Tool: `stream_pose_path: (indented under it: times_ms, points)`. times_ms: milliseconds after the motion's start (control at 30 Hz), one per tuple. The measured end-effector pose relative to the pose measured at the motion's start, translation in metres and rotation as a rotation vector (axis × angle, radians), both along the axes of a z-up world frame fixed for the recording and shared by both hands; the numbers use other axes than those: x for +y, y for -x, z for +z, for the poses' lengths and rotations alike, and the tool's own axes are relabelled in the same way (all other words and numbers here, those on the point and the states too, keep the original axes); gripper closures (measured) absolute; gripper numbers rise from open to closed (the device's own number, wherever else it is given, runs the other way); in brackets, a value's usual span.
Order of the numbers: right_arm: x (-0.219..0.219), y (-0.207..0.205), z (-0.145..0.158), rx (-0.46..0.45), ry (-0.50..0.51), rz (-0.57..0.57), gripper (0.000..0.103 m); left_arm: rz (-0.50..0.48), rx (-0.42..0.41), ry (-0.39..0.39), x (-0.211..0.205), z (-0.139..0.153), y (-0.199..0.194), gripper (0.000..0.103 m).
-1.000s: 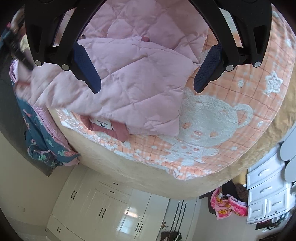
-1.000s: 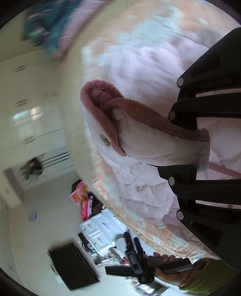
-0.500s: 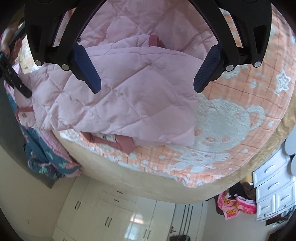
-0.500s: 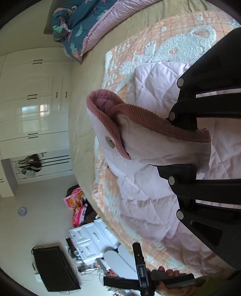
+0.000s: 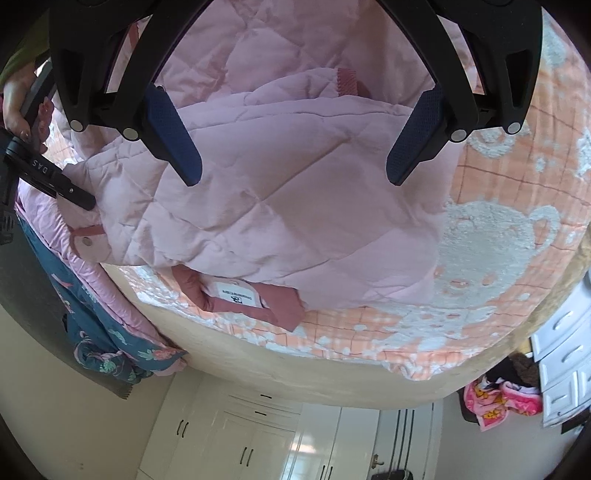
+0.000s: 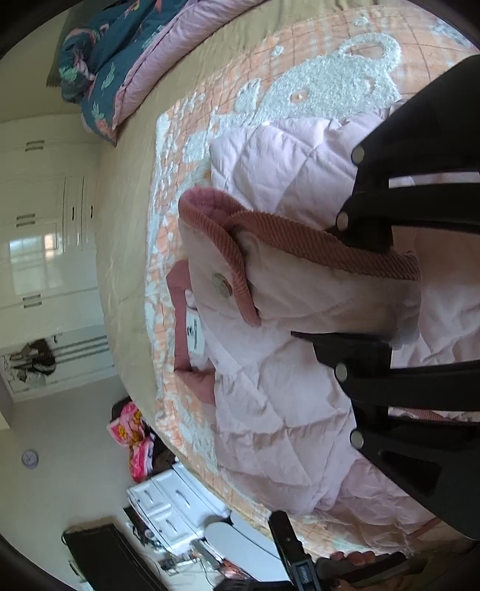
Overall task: Fold large clothes
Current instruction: 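Fold the held sleeve across the jacket front and open the right tool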
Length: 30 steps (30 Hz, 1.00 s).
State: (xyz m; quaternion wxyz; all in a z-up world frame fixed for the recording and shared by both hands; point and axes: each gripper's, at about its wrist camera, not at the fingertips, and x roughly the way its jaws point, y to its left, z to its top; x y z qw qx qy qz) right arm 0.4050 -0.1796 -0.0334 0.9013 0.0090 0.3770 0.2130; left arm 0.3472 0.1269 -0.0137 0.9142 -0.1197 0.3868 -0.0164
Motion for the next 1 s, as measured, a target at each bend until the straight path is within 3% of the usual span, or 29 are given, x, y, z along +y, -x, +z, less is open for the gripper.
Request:
stream_pose_path:
  times_ms: [167,200,267,467,533,667,833,900,1000]
  points:
    - [-0.014,-0.003,-0.002,0.017,-0.021,-0.07,0.049,-0.027,-0.001,0.01,-0.005,-0.003,-0.001,0.026]
    - [-0.018,-0.003,0.0,0.004,-0.022,-0.099,0.044,-0.034,0.002,0.011,-0.006,-0.004,-0.001,0.034]
    - [-0.023,-0.001,0.006,-0.027,-0.017,-0.135,0.038,-0.045,0.018,0.007,-0.01,-0.008,-0.003,0.038]
    - [-0.021,0.005,0.023,-0.094,-0.029,-0.12,0.037,-0.044,0.071,-0.031,-0.012,-0.023,-0.009,0.038]
    - [-0.012,0.006,0.026,-0.096,-0.027,-0.085,0.03,-0.034,0.089,0.005,-0.005,-0.03,-0.012,0.038]
    - [0.019,0.009,0.022,-0.082,0.018,0.018,0.027,-0.023,0.117,0.058,0.006,-0.041,-0.014,0.037]
    - [0.051,0.006,-0.006,-0.035,0.122,0.086,0.027,-0.017,0.133,0.07,0.008,-0.048,-0.015,0.036]
    - [0.055,-0.001,-0.026,0.024,0.177,0.085,0.027,-0.017,0.135,0.068,0.007,-0.049,-0.015,0.036]
    - [0.053,-0.007,-0.042,0.069,0.162,0.079,0.026,-0.02,0.136,0.048,0.004,-0.049,-0.014,0.036]
